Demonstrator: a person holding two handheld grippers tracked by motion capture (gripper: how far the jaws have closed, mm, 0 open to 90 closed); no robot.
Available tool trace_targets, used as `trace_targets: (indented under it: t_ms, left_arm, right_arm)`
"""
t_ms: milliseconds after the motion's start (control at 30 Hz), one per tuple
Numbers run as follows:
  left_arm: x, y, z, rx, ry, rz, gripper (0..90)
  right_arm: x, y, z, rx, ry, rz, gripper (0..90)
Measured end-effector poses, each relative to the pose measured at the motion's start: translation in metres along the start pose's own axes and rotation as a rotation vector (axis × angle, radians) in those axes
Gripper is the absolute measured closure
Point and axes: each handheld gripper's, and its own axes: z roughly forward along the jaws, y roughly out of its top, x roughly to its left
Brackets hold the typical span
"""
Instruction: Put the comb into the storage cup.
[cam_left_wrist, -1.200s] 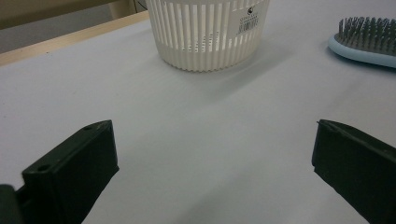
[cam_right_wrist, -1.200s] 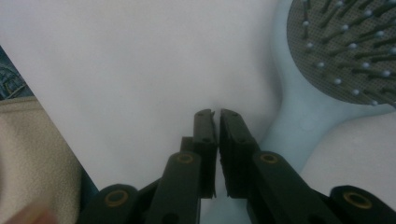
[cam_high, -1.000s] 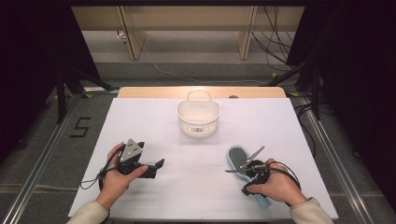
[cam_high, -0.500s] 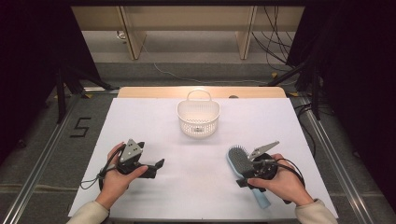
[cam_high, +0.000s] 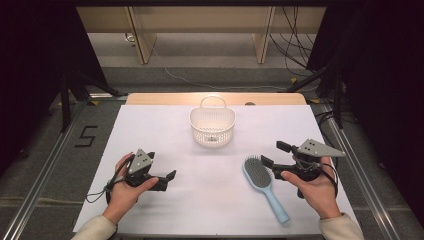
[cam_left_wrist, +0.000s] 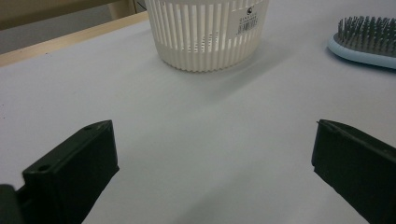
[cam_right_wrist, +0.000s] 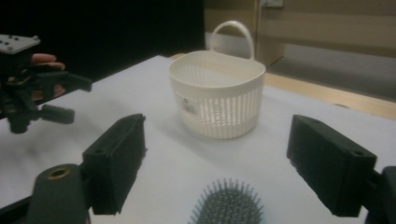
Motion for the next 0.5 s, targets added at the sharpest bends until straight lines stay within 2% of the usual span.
trace_targets:
  t_ms: [67,300,500]
  left_arm:
    - [0.0,0.0002,0.0001,-0.001,-0.001,0.001,0.0]
    - [-0.0001,-0.0002,0.0005,0.0,-0.003,-0.003,0.0]
    - [-0.0004,-0.0001,0.0012,0.001,-0.005,-0.001,0.0]
  right_arm:
    - [-0.0022,-0.0004,-0.001,-0.014,-0.022,-0.001,15.9]
    - [-0.0071,-0.0014,-0.0033,-0.049,-0.081,0.004,12.0]
    - [-0.0086,-0.0007,-0.0032,-0.024,-0.099,0.003,10.1]
